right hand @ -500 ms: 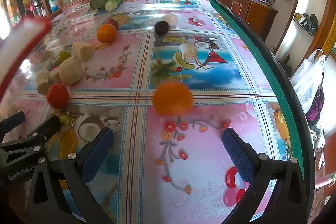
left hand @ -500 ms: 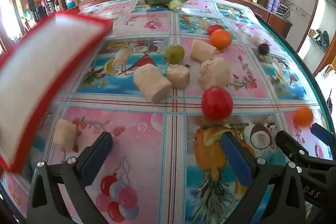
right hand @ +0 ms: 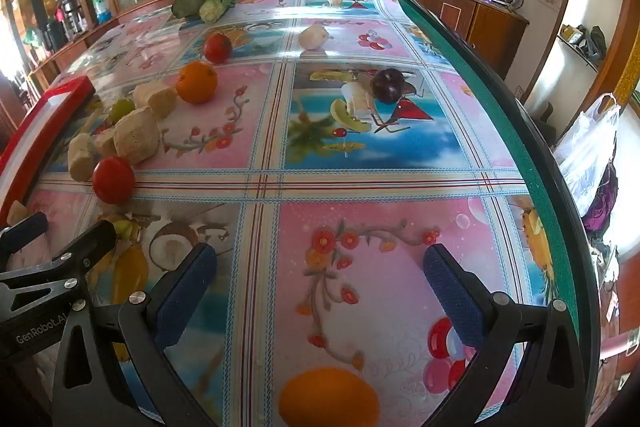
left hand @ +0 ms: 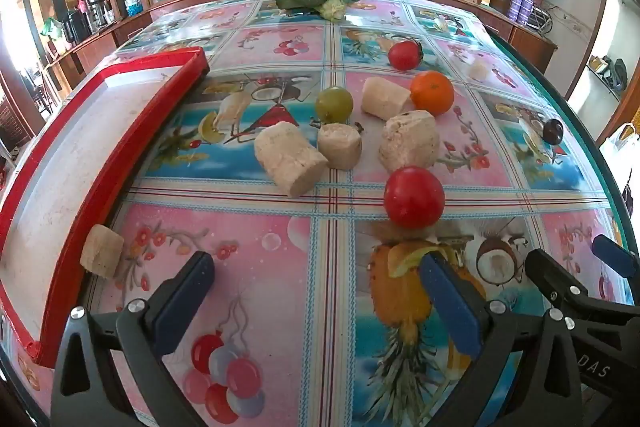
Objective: Organize fruits
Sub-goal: 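Move both tools over the table toward the scattered fruits and blocks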
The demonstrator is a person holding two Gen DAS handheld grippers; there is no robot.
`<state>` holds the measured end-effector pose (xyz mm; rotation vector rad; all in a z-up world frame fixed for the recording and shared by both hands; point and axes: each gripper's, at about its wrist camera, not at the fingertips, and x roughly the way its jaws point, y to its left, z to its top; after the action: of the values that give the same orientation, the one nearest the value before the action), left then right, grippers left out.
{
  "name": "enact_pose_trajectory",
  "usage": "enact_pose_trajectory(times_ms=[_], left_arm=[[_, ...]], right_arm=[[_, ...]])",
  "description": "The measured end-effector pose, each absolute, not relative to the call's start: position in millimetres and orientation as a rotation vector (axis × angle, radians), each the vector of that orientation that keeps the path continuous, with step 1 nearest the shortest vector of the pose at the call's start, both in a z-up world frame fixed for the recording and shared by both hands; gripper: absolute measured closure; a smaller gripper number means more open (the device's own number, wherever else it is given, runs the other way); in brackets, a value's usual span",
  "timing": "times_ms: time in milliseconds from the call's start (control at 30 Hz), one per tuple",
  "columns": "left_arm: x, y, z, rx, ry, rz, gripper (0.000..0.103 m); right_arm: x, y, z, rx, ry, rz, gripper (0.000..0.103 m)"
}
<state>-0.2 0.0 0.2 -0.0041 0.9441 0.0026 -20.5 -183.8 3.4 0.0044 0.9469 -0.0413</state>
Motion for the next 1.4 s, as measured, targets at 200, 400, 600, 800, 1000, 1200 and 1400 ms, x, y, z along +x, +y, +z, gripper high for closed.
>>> enact_pose_trajectory(times_ms=[200, 400, 600, 800, 1000, 1200, 1400], left_arm=[[0, 0, 0, -0.004, 0.944, 0.003, 0.000], [-1, -3, 1, -0.003, 0.944, 0.007, 0.000], [-5, 8, 8, -0.010, 0.980, 0.003, 0.000], [-16, 32, 26, -0.040, 1.012, -0.019, 0.000], [-33, 42, 40, -0.031, 0.994, -0.006, 0.000], [-37, 46, 50, -0.004, 0.968, -0.003, 0.002], [-43, 51, 59, -0.007, 0.944, -0.005, 0.002]], right_arm=[[-21, -184, 4, 0.004, 0.947, -0.041, 0.000], [-22, -182, 7, 0.002, 0.972, -0.036, 0.000], [-23, -167, 26, -0.061, 0.965, -0.015, 0.000], [-30, -157, 53, -0.013, 0.999, 0.054, 0.000], [-41, -139, 64, -0.043, 0.996, 0.061, 0.000], [-50, -127, 66, -0.063, 0.997, 0.081, 0.000], [-55, -124, 72, -0.049, 0.981, 0.084, 0.000]])
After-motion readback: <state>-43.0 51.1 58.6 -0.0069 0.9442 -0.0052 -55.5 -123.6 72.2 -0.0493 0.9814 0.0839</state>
